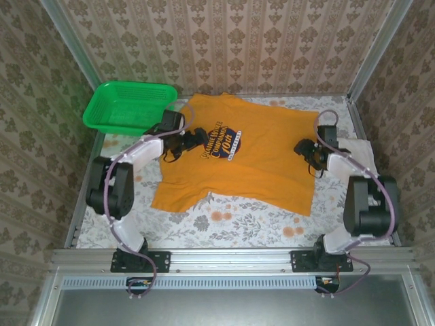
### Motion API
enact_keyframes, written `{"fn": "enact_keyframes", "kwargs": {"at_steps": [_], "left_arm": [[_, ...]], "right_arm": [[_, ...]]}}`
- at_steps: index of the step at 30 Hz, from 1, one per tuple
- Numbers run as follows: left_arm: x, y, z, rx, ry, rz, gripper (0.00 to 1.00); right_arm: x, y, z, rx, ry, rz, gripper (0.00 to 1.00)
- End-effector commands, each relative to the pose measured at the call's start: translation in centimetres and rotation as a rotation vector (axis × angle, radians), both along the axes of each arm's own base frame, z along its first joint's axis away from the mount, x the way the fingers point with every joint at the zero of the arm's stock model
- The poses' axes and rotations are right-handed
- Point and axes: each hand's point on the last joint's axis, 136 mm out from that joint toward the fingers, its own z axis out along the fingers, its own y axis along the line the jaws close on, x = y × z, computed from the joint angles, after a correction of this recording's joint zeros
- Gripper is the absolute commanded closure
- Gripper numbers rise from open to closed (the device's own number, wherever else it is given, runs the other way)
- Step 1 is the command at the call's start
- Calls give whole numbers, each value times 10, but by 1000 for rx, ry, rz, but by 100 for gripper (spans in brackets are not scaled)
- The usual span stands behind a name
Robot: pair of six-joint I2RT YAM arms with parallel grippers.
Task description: Fold and stack the t-shirts
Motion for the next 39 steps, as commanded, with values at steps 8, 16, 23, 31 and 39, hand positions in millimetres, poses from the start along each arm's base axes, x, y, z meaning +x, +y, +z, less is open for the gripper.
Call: {"fn": "enact_keyframes", "kwargs": {"at_steps": [8,16,23,31,39], "left_arm": [[9,7,-54,76,108,46,0],[-9,4,-75,5,175,91,0],[-18,3,-83,-51,198,175,0],[-41,-5,-92,-97,212,243,0],[-32,-9,-74,-86,150,220,0]], "right_arm": [[73,-11,-38,44,101,54,36],[99,-28,-68,203,126,-81,33],[125,-58,-67,189,108,-166,32],[165,-73,-62,201,92,-139,32],[194,-47,-31,230,16,36,28]]}}
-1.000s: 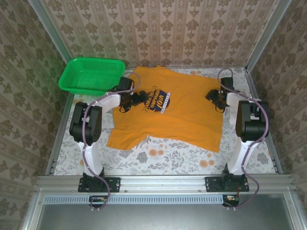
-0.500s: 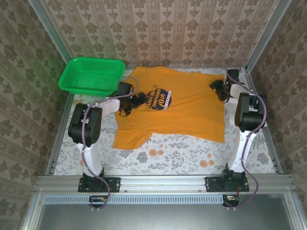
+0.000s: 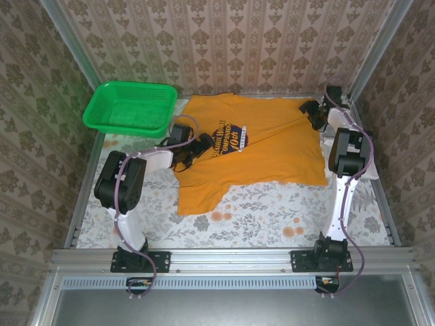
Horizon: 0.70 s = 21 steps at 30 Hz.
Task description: Fold and stack the t-shirts
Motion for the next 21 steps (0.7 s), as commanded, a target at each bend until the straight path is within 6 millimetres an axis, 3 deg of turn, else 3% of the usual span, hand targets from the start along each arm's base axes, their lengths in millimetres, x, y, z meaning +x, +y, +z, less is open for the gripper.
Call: {"fn": "enact_keyframes", "kwargs": {"at_steps": [1,7,11,15,21], "left_arm": [[-20,11,-18,75,80,3,0],[-17,23,33,194,-95,-96,0],[-42,45,49,294,-112,-129,0],[-73,64,50,342,-108,-154,0],[-100,65,45,262,-62,-139,0]], "right_arm": [[-10,17,5,-31,28,112,27],[-37,36,74,-235,-99,174,21],[-73,58,92,-308,-120,203,22],[-118,103,82,-318,-88,288,26],[-183,176,48,-219,-24,441,29]]}}
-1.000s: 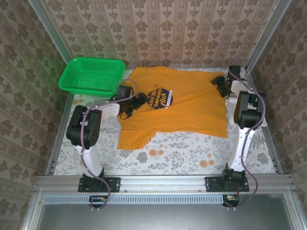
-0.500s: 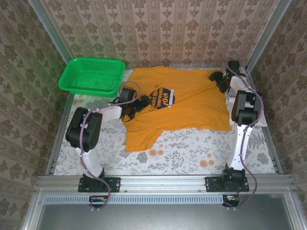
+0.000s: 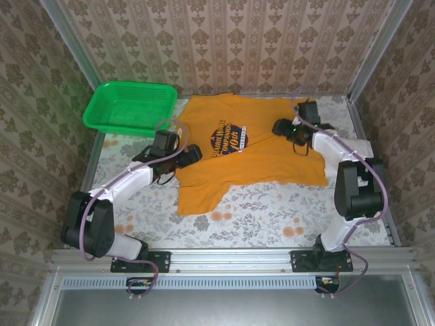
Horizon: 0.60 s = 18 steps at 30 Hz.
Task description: Fold and stack the t-shirts
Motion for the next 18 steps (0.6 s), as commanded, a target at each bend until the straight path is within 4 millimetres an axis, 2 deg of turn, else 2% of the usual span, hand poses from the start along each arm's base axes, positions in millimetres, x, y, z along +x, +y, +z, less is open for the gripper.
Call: {"fn": "enact_keyframes", "kwargs": {"at_steps": [1,5,7,10,13,18], "left_arm": [[-21,6,-13,-11,69,12,1],[-35,14,-23,-25,102,56,2],[-42,19,-26,-30,110,76,3],[-50,25,-30,-39,129,104,3],[-58,31,-33,-40,145,128,3],[-75,34,-42,-100,208,187,6]], "right_arm": [[-37,29,-32,16,90,59,29],[-71,66,-61,7,168,132,30],[-83,74,-76,4,207,146,30],[-100,68,-97,12,271,114,30],[-118,60,-107,8,322,76,31],[-142,42,-103,-28,343,23,33]]}}
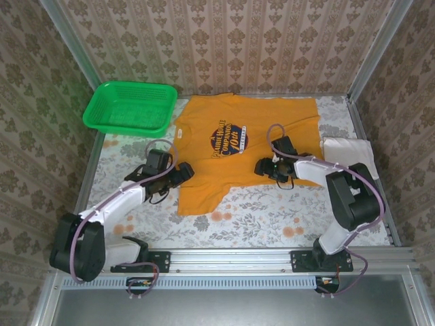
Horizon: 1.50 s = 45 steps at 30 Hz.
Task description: Fold and stack the t-shirts
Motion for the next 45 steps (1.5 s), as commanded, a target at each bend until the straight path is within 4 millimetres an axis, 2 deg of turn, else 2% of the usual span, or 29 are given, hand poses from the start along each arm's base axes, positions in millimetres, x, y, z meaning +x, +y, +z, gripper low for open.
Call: {"fn": "enact_keyframes", "kwargs": {"at_steps": [1,7,10,12,14,16,19,22,26,30,34,37,41,45], "left_arm": [[-21,2,-14,-58,94,54,8],[-38,-5,-28,-62,132,-8,22],[-45,-13,-33,-82,165,-33,36],[-58,-24,-37,-88,193,-60,44],[-69,-28,-43,-93,229,-59,57],[-82,-30,-51,-94,266,-51,71],[-96,-29,-57,-86,300,-40,86],[-106,-30,-57,-75,321,-45,93],[-120,-36,-62,-92,353,-51,93],[-129,-53,-67,-124,383,-95,89],[-117,-57,-49,-111,300,-130,81],[-107,-37,-32,-51,229,-97,74],[-103,3,-28,-35,225,9,69],[-98,27,-20,-69,195,89,66]], "right_arm": [[-33,-20,-12,-48,98,-56,34],[-13,1,29,51,-26,5,32],[-8,12,50,58,-88,68,31],[-8,17,55,57,-96,93,30],[-8,18,58,64,-102,94,30],[-5,21,59,75,-111,95,30],[-3,25,61,95,-114,102,30],[-2,29,61,102,-111,115,30],[-1,41,66,126,-120,160,30],[-7,66,73,131,-152,275,29],[-23,102,69,143,-147,390,30],[-44,134,63,149,-119,481,39],[-71,176,48,127,-82,621,48],[-96,209,31,77,-35,785,55]]}}
